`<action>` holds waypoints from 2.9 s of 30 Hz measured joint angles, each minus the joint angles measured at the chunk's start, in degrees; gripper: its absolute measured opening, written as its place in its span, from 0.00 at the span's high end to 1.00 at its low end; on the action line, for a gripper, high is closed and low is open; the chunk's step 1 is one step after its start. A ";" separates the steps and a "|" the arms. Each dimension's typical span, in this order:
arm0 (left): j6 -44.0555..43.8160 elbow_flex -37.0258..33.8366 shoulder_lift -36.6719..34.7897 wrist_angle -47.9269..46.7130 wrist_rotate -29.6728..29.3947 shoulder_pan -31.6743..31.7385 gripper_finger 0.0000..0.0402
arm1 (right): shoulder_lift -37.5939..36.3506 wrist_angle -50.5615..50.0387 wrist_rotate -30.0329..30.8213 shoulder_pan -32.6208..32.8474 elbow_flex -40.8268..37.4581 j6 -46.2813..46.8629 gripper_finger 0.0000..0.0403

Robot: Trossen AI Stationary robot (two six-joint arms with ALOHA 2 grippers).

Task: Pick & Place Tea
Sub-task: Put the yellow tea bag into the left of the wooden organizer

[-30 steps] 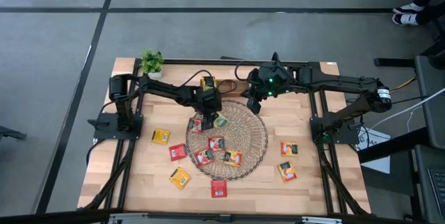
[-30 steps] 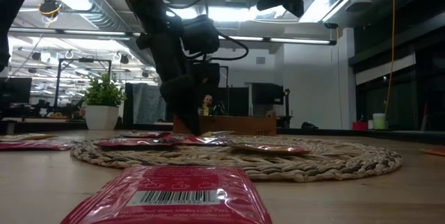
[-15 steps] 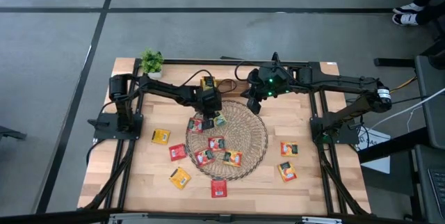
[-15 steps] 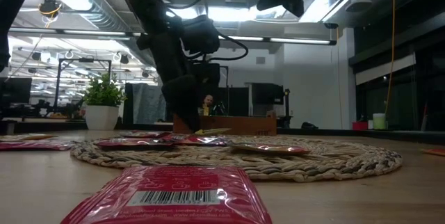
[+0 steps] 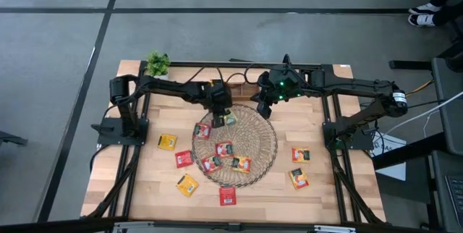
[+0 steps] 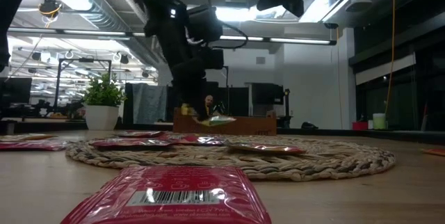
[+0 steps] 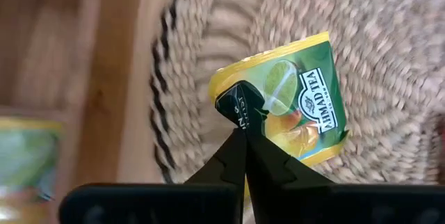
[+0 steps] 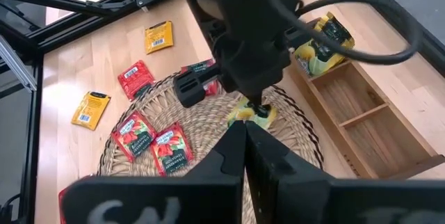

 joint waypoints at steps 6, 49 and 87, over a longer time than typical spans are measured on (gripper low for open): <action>4.23 5.85 -0.60 -6.20 -1.16 0.14 1.00 | 0.00 -0.57 -0.02 0.00 0.00 0.04 0.97; 26.71 15.02 -19.82 -3.95 -12.05 -6.14 1.00 | 2.44 9.33 -6.66 -2.16 -0.07 14.40 0.51; -6.65 15.45 -23.06 -4.67 22.46 4.51 0.55 | 2.56 8.51 -14.32 -2.12 -0.07 5.31 0.99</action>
